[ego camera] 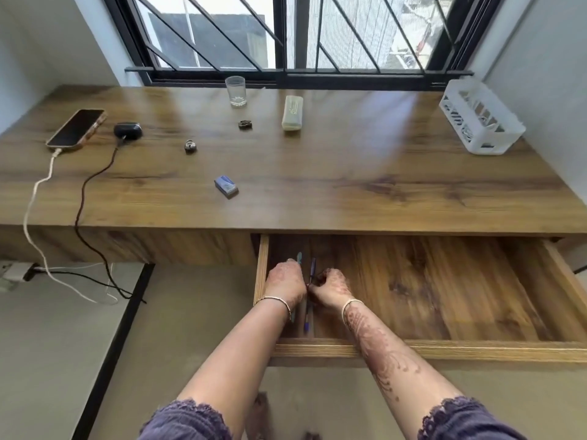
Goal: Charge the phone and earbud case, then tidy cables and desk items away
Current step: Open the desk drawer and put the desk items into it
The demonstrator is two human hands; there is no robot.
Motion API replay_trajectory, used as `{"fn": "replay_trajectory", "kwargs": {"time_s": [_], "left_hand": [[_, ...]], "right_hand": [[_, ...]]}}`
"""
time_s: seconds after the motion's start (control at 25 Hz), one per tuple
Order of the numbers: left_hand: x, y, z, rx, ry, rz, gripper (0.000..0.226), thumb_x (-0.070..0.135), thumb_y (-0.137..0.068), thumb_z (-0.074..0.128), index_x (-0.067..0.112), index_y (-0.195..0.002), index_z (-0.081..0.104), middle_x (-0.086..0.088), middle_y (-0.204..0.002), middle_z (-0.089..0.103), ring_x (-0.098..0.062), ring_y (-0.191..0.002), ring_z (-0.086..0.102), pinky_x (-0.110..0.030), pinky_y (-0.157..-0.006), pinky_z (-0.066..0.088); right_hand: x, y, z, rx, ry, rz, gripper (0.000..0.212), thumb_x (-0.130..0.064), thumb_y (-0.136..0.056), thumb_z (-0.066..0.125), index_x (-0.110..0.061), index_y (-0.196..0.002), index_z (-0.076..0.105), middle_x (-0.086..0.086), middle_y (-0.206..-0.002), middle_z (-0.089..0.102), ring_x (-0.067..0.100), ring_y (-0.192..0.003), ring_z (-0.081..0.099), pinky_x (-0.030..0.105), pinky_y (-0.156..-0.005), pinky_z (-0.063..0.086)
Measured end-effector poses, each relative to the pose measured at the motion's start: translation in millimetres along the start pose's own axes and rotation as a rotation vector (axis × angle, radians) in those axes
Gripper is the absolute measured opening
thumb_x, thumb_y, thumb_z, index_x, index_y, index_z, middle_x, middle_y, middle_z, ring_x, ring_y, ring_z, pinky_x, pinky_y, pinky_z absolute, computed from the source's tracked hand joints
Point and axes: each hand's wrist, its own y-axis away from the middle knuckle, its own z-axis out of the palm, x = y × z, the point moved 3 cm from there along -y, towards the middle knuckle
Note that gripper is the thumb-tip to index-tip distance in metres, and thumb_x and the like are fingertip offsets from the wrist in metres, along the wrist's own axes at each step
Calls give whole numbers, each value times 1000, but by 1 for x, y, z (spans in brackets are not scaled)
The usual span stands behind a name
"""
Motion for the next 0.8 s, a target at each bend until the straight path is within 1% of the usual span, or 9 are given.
{"fn": "replay_trajectory", "kwargs": {"time_s": [0.2,0.28,0.36,0.56,0.8], "left_hand": [[-3,-6,11,11,-18,-19,42,4,-90,50,2,-131,42,-20,-130,55,-37,-123,52,-41,-98,45],[-5,-10,15,9,-15,-12,42,4,-92,46,1,-133,41,-21,-131,55,-38,-123,52,-41,-100,44],[-6,-12,18,3,3,-11,41,4,-92,44,1,-133,42,-21,-131,55,-38,-124,52,-40,-100,44],[-7,-16,19,44,42,2,40,1,-92,43,3,-132,43,-20,-131,55,-36,-124,52,-39,-100,44],[-7,-14,19,73,46,39,44,4,-92,43,3,-136,39,-20,-131,54,-37,-124,51,-40,-100,45]], "right_hand": [[0,-5,5,44,-12,15,27,-27,-77,74,-8,-96,67,13,-103,70,29,-102,65,26,-80,47],[-2,-7,3,79,18,16,32,-29,-77,74,-9,-101,67,13,-108,69,29,-107,63,28,-86,48],[-5,-7,2,108,71,19,36,-31,-77,73,-9,-106,67,13,-112,67,30,-111,61,29,-89,48],[-9,-7,0,150,121,37,38,-30,-78,72,-8,-108,65,13,-115,65,29,-110,61,27,-86,48],[-7,-3,-2,168,87,29,34,-33,-78,72,-9,-102,66,10,-109,67,27,-106,62,26,-84,48]]}}
